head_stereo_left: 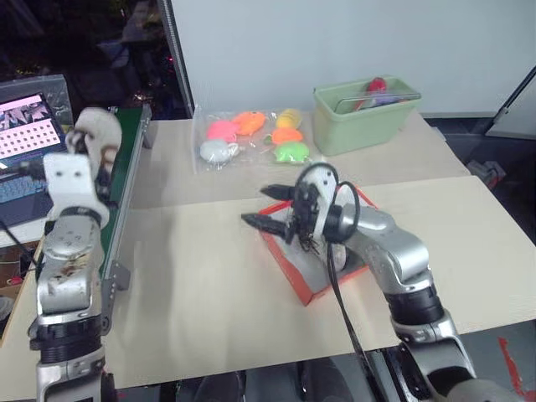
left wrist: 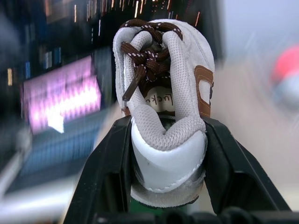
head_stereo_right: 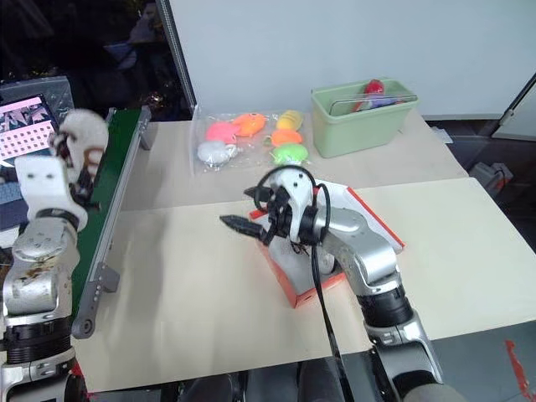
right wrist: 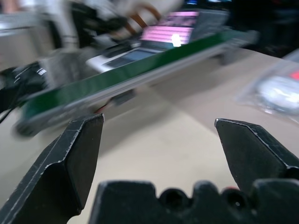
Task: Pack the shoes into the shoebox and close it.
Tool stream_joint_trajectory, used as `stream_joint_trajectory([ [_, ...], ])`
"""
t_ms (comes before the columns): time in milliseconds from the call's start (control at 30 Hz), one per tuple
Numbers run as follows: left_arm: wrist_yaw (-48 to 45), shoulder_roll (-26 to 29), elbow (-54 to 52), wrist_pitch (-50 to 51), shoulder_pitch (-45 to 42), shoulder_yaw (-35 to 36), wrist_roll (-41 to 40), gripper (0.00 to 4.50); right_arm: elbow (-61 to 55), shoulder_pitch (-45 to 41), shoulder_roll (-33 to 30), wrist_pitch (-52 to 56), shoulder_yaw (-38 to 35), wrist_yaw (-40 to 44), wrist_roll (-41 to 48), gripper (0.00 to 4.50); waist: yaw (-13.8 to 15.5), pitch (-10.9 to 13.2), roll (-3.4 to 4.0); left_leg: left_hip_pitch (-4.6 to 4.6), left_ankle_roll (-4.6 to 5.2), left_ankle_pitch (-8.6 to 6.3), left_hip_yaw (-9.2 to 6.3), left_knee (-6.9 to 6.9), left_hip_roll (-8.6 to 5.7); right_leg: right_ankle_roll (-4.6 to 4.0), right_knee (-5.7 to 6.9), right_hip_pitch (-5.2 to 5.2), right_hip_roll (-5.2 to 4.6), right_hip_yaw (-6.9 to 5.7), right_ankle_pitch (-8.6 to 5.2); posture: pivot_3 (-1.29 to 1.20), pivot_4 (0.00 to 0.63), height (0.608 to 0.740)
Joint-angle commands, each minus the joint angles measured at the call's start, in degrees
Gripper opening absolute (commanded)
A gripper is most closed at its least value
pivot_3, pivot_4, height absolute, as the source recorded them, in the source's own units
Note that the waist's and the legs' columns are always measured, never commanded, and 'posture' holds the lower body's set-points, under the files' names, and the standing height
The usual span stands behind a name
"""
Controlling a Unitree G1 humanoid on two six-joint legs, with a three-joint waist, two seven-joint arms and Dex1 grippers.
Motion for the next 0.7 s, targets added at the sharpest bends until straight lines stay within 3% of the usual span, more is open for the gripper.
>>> stream_joint_trajectory([
  [33,-5.98,-8.05,-7.95,4.63,-2.59,-2.10,-14.14,2.04,5.96,-5.84,7.18,10.25,-12.89,-10.48,11.25,4.50,0.04,0.00,0.00,-0.02,0.01,0.00,-0.01,0.00,0.03,0.00,0.00,0.00,0.00,0.00,0.00,0.00,0.150,0.740],
  [133,-11.58,-11.85,-14.82,13.58,-0.46,-5.04,-25.97,2.04,12.25,-10.83,12.46,17.91,-23.60,-19.05,21.37,4.50,0.04,0.00,0.00,-0.26,0.03,-0.02,-0.08,0.13,0.13,-0.01,0.01,-0.07,-0.01,-0.03,0.02,0.00,0.150,0.740],
  [233,-13.48,-11.26,-18.40,18.22,3.99,-6.88,-29.91,2.04,15.90,-13.65,15.04,21.74,-30.21,-25.59,28.68,4.50,-1.02,0.00,0.00,-0.44,0.08,-0.03,-0.07,0.12,0.12,-0.02,0.32,-0.28,0.01,-0.03,0.03,0.00,0.150,0.740],
  [400,-13.09,-10.74,-19.54,19.69,3.88,-8.15,-31.00,2.04,16.64,-14.23,15.26,23.22,-30.39,-29.15,30.24,4.50,-1.96,0.00,0.05,-0.54,0.07,-0.01,0.13,0.12,0.13,-0.04,0.76,-0.75,0.19,0.13,0.02,0.00,0.150,0.740],
  [700,-12.90,-9.98,-16.32,18.39,0.72,-8.31,-29.37,2.04,14.08,-12.61,15.83,24.83,-27.03,-30.60,30.74,4.50,-1.95,0.00,0.05,-0.46,0.08,-0.01,0.82,0.19,0.20,-0.07,0.79,-0.74,0.21,0.23,0.04,0.00,0.150,0.740],
])
